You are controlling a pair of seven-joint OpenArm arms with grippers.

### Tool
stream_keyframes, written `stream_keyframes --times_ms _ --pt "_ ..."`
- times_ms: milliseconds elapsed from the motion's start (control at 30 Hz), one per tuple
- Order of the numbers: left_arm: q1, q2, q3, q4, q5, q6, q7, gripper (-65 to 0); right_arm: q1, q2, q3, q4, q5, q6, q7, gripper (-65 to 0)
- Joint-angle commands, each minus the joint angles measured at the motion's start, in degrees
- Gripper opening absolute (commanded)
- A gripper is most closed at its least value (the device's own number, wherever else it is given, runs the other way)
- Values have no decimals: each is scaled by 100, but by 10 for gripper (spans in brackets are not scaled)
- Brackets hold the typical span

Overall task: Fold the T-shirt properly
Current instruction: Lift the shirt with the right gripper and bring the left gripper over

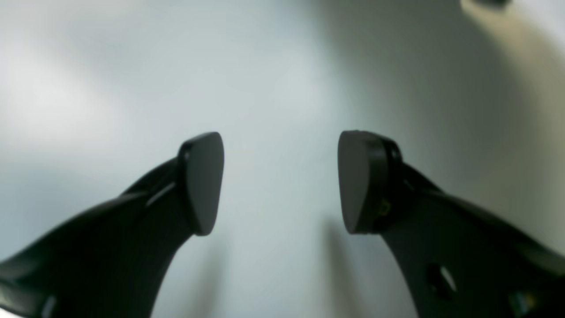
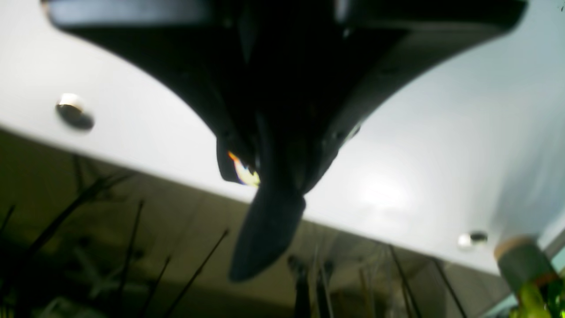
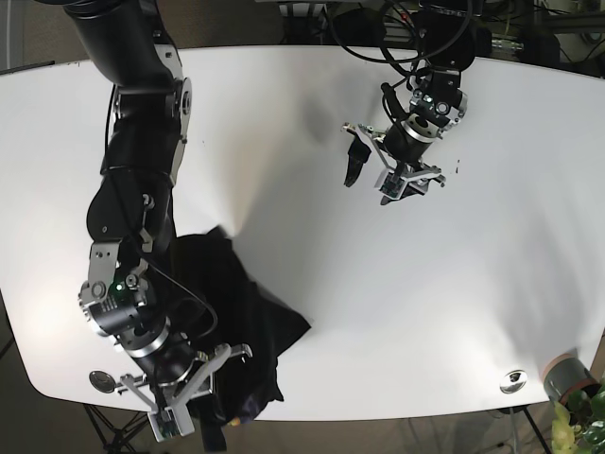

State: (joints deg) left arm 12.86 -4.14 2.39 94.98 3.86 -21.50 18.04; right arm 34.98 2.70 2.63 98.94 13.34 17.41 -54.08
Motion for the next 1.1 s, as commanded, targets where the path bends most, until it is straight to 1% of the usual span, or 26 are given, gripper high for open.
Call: stream_keyframes --times_ms 0,100,467,567,733,900,1000,1067 --pt "-16 -12 2 150 -39 27 -138 -276 647 16 -110 115 112 22 244 -631" --pt "2 -12 2 150 -39 27 -138 -276 1051 16 -127 98 112 22 244 -631" --pt "2 -3 -33 273 -39 53 -138 -276 2572 -11 -136 -527 156 22 217 -631" --pt "-16 23 -33 370 -39 62 -138 -276 2801 -28 -136 -632 156 31 85 -631" --pt "-306 102 -42 397 -39 97 -138 -276 2809 -99 -136 -746 376 31 59 -631" --pt "-702 331 11 221 -30 580 -138 -272 2581 -107 -136 -746 446 31 50 -631" --pt "-983 392 108 45 -30 607 -138 -272 2449 -134 -136 -746 446 31 50 -631" --pt "-1132 383 178 -8 -30 607 -138 -272 2247 -248 -136 -737 446 31 50 -631"
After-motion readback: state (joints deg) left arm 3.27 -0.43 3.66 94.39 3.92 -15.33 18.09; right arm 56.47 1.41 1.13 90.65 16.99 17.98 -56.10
